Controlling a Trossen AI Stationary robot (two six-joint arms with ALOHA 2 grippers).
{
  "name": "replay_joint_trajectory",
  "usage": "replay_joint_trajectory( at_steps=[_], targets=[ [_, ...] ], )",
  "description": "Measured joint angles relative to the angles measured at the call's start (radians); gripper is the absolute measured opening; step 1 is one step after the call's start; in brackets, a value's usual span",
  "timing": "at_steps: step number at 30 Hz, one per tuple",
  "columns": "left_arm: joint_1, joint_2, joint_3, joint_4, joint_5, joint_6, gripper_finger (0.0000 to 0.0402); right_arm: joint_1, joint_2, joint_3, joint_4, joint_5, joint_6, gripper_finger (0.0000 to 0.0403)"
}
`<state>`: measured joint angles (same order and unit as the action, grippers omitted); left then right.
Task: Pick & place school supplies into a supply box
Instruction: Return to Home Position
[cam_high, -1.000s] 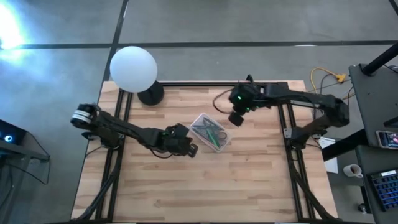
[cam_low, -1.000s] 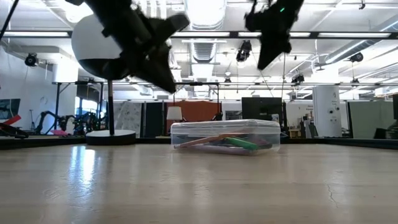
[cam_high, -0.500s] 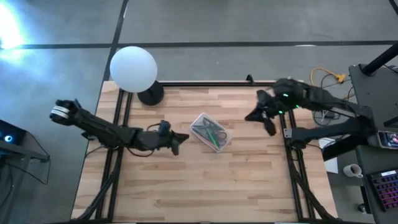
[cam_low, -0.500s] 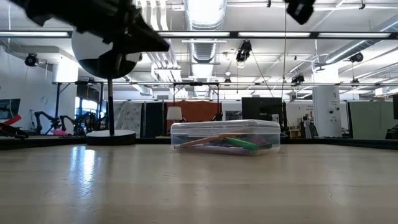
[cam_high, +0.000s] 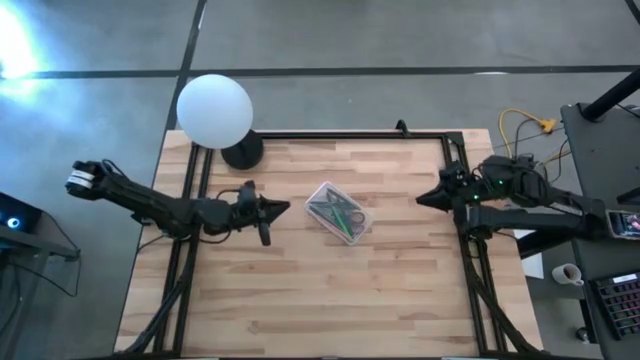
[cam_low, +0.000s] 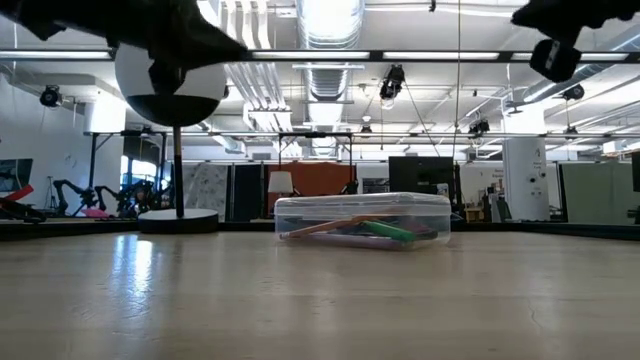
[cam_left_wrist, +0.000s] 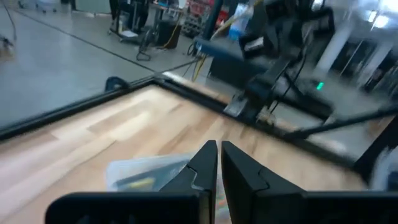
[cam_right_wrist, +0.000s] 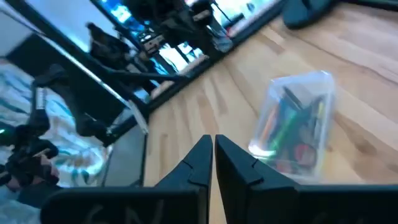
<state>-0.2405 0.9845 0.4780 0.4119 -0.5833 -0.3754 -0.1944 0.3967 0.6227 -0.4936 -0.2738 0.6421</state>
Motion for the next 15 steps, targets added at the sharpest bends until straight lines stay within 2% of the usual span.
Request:
replay_joint_trajectory(
  at_steps=[2, 4, 10, 13, 15],
  targets=[
    [0.000, -0.011, 0.017, -0.003, 0.005, -0.039, 0.0006, 0.010, -0.042, -0.034, 0.058, -0.031, -0.027, 0.0013],
    [0.000, -0.017, 0.035, -0.002, 0.005, -0.017, 0.0006, 0.019, -0.087, -0.069, 0.127, -0.080, -0.094, 0.0013],
    [0.027, -0.038, 0.068, -0.014, 0.026, -0.041, 0.0006, 0.020, -0.238, -0.175, 0.180, -0.077, -0.155, 0.0013],
    [0.026, -0.062, 0.060, -0.023, 0.213, 0.011, 0.0006, 0.020, -0.320, -0.248, 0.209, -0.066, -0.159, 0.0013],
    [0.029, -0.083, 0.021, 0.007, 0.280, 0.026, 0.0006, 0.020, -0.375, -0.305, 0.269, -0.066, -0.158, 0.0013]
  ],
)
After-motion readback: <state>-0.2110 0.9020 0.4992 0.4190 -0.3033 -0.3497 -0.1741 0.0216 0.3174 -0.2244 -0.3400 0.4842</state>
